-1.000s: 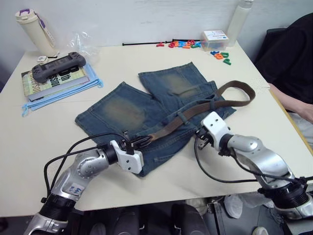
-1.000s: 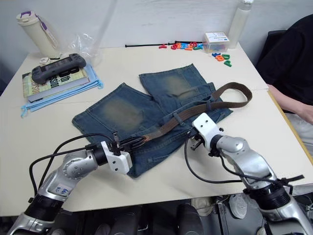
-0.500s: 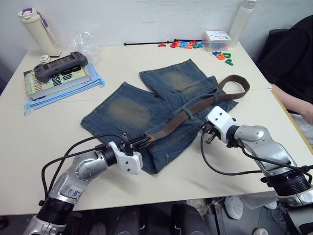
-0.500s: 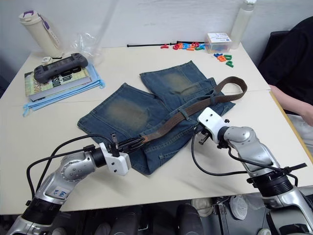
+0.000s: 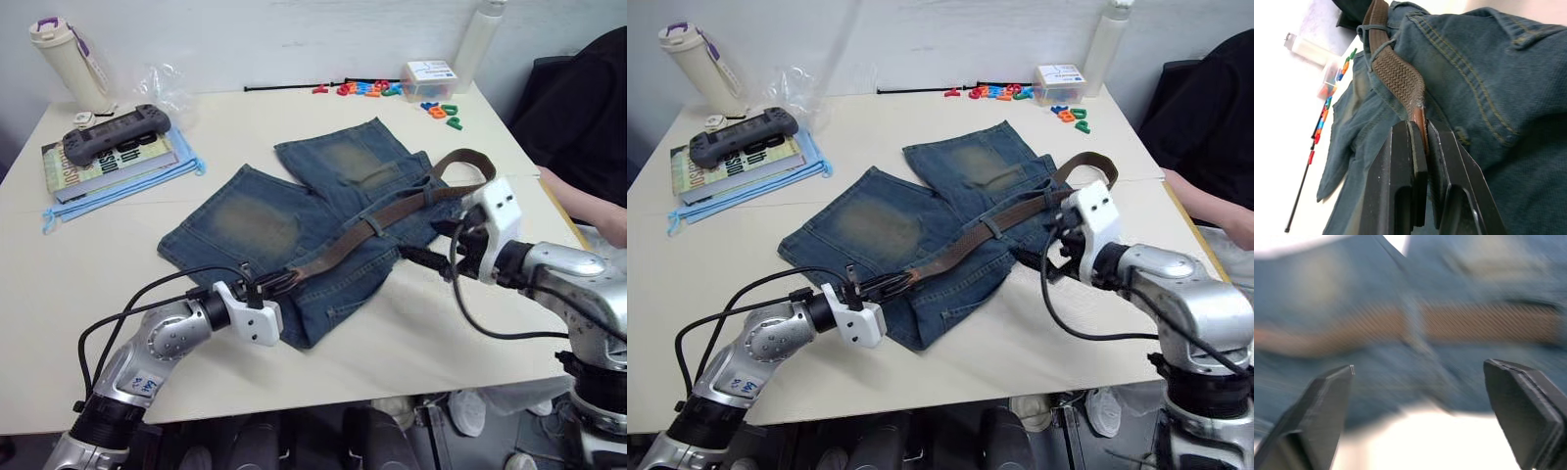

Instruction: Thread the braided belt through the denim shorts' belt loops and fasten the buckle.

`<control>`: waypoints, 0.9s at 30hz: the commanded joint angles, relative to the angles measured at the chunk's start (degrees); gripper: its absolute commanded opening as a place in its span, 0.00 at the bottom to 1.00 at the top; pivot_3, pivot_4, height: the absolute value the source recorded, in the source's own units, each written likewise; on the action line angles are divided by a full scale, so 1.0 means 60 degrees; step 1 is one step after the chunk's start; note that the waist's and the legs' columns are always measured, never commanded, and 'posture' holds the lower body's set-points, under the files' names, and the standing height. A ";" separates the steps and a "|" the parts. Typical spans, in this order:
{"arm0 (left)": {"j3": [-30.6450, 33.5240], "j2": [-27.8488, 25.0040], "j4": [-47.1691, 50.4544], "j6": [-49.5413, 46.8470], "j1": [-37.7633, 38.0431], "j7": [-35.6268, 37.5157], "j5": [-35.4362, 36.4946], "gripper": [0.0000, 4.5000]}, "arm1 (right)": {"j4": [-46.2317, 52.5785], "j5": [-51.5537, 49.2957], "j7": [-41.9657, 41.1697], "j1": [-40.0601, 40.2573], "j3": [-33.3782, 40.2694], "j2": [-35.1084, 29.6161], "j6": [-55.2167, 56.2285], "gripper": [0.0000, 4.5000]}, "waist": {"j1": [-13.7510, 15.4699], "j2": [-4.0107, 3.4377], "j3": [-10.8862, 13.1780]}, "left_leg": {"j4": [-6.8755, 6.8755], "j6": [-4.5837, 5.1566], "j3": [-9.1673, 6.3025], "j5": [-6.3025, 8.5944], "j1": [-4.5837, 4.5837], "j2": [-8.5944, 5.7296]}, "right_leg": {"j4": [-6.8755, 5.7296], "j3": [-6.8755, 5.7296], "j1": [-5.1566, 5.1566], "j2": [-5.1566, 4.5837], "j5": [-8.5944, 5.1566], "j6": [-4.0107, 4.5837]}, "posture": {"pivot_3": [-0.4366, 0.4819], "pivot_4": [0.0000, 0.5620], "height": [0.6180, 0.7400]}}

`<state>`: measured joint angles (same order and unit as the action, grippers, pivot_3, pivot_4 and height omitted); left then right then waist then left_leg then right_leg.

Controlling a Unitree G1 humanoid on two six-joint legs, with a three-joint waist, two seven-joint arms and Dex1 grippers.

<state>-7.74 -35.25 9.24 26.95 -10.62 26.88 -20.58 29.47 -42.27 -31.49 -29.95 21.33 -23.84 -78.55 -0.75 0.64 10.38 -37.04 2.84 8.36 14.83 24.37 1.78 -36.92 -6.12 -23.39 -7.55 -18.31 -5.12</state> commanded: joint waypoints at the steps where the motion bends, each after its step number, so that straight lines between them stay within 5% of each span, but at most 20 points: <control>1: 0.0315 -0.0057 0.0520 0.0262 -0.0061 -0.0204 0.0214 0.00 | 0.0400 -0.1643 0.1162 -0.0063 0.1057 0.2014 -0.2128 1.00 | -0.0027 0.0000 0.0000 | 0.0000 0.0000 -0.0001 0.0000 0.0001 0.0000 | 0.0000 -0.0001 -0.0001 0.0000 -0.0001 0.0002 | 0.48 0.27 0.81; 7: 0.0521 -0.0085 0.0758 0.0550 -0.0127 -0.0296 0.0244 0.00 | -0.0727 -0.3339 0.4720 0.0103 0.2283 0.5653 -0.2324 1.00 | -0.0138 -0.0003 0.0001 | 0.0000 -0.0005 0.0004 -0.0005 0.0018 -0.0017 | 0.0001 0.0000 -0.0008 -0.0009 0.0001 -0.0002 | 0.48 0.27 0.81; 11: 0.0550 -0.0055 0.0827 0.0583 -0.0124 -0.0294 0.0204 0.00 | -0.1508 -0.4098 0.6430 -0.0273 0.2763 0.6726 -0.2278 1.00 | -0.0146 -0.0004 0.0001 | 0.0002 -0.0037 0.0013 -0.0023 0.0020 -0.0023 | 0.0003 0.0001 -0.0012 -0.0007 0.0003 -0.0006 | 0.48 0.27 0.81; 24: 0.0466 -0.0056 0.0930 0.0637 -0.0022 -0.0296 0.0082 0.00 | -0.2924 -0.8611 1.0223 0.0120 0.0442 0.5710 0.1081 1.00 | -0.0243 -0.0007 0.0003 | 0.0015 -0.0058 0.0021 -0.0039 0.0021 -0.0010 | -0.0004 0.0008 -0.0029 0.0016 0.0000 0.0000 | 0.48 0.27 0.81; 27: 0.0467 -0.0048 0.0959 0.0628 0.0000 -0.0299 0.0082 0.00 | -0.2890 -0.9221 1.0559 0.0312 -0.0193 0.5245 0.1805 0.81 | -0.0237 -0.0007 0.0002 | 0.0014 -0.0057 0.0021 -0.0038 0.0022 -0.0011 | -0.0001 0.0008 -0.0028 0.0015 0.0000 -0.0001 | 0.48 0.27 0.81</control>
<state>-5.41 -35.37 12.94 29.79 -10.86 25.65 -20.46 11.06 -93.67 31.16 -28.41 22.20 8.00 -70.14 -2.17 0.60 10.39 -36.96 2.50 8.49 14.60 24.50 1.72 -36.93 -6.07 -23.55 -7.46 -18.31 -5.13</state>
